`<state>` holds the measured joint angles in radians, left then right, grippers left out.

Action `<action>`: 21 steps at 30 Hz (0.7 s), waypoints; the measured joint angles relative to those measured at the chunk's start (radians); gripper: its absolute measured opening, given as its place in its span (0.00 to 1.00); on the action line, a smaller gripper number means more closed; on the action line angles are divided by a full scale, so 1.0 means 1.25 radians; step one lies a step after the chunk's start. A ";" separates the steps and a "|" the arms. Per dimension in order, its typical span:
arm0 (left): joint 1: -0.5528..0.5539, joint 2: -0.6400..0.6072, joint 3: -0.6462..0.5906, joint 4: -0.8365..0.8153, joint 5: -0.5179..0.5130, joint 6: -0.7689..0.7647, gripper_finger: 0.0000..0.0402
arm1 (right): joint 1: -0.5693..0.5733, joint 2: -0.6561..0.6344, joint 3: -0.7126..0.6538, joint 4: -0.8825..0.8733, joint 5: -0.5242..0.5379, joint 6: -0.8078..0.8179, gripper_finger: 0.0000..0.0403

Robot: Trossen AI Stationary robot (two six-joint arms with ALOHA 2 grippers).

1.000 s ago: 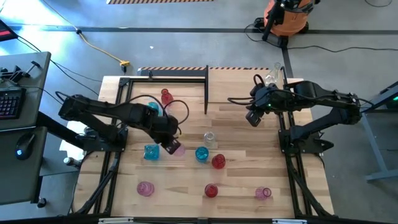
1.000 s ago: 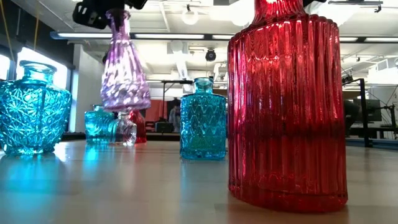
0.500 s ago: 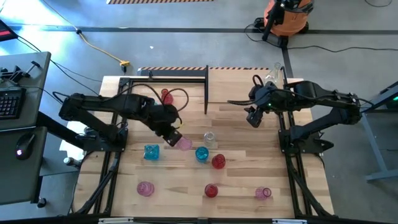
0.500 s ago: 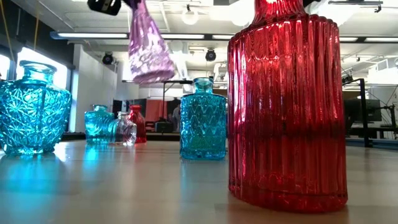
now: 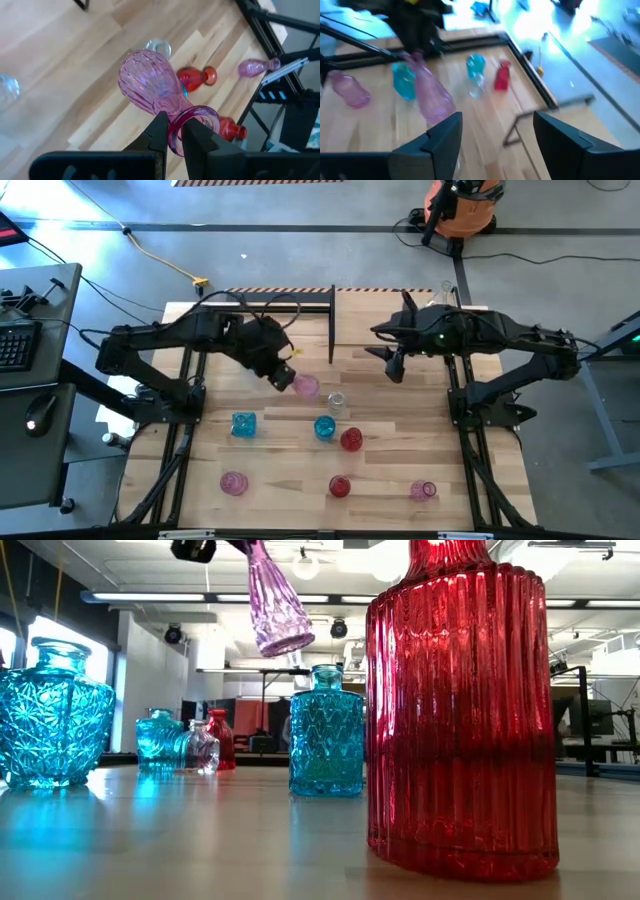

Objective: Sort vases onto shelf
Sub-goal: Put the top pink vase on the shelf

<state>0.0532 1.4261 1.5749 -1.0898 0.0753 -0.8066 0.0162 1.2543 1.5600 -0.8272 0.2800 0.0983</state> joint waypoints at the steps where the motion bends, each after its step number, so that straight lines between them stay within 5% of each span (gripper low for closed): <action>1: 0.006 0.000 0.000 0.005 -0.001 0.005 0.06 | 0.000 0.004 0.000 0.020 -0.006 -0.015 0.56; 21: 0.064 0.000 0.000 0.197 -0.001 0.063 0.06 | 0.000 0.154 0.000 0.180 -0.016 -0.149 0.56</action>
<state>0.1329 1.4261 1.5749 -0.8434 0.0745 -0.7272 0.0158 1.4471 1.5597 -0.6017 0.2597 -0.0884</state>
